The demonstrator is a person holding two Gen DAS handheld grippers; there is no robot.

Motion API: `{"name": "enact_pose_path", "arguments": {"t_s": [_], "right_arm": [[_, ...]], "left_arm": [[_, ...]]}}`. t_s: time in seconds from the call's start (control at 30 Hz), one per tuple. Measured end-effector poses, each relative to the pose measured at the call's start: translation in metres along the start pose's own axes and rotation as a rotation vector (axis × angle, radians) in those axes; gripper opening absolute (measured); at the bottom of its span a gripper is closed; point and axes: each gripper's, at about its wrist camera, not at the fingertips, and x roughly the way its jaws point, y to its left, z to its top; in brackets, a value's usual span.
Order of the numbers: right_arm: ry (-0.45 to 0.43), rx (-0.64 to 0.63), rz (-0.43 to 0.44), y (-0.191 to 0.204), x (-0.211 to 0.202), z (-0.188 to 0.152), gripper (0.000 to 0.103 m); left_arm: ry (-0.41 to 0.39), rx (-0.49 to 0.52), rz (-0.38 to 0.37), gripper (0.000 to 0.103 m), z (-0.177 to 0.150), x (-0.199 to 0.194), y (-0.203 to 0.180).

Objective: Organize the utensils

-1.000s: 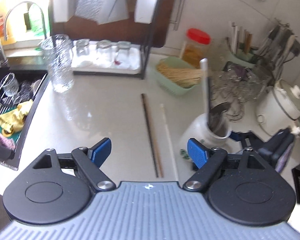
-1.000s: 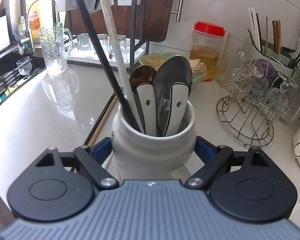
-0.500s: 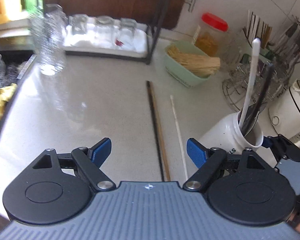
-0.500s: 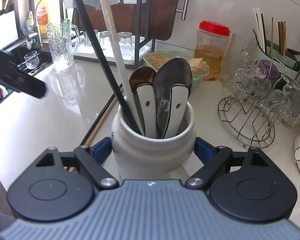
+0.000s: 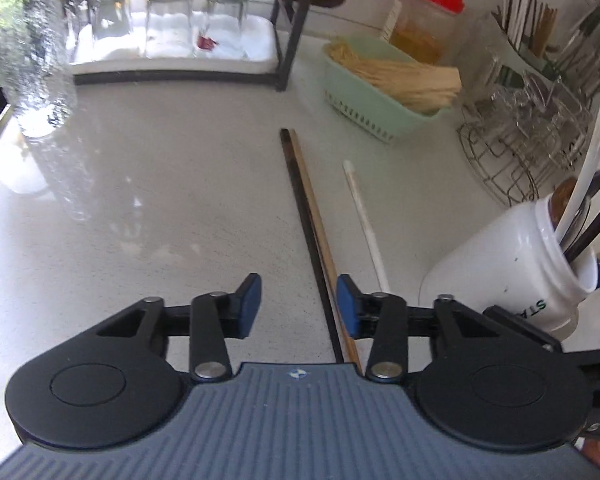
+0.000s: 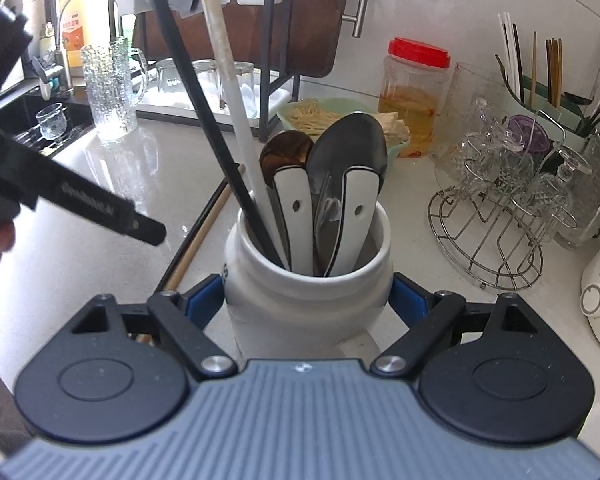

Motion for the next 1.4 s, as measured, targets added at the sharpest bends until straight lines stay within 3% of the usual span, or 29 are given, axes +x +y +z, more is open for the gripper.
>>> {"name": "enact_pose_path", "arguments": {"t_s": [0.33,0.67,0.8,1.4], "right_arm": [[0.0,0.029,-0.033,0.004,0.001,-0.001,0.091],[0.001,0.038,-0.043,0.005,0.0,-0.001,0.091],[-0.005,0.043,-0.05,0.006,0.001,-0.002,0.091],[0.044,0.054,-0.046,0.003,0.003,0.003,0.09]], "left_arm": [[-0.021,0.102,-0.011,0.018,0.005,0.023,-0.015],[-0.026,0.153,0.026,0.015,0.009,0.028,-0.025],[-0.016,0.142,0.034,0.008,0.009,0.027,-0.026],[0.04,0.059,0.087,0.005,-0.002,0.015,-0.02]]}}
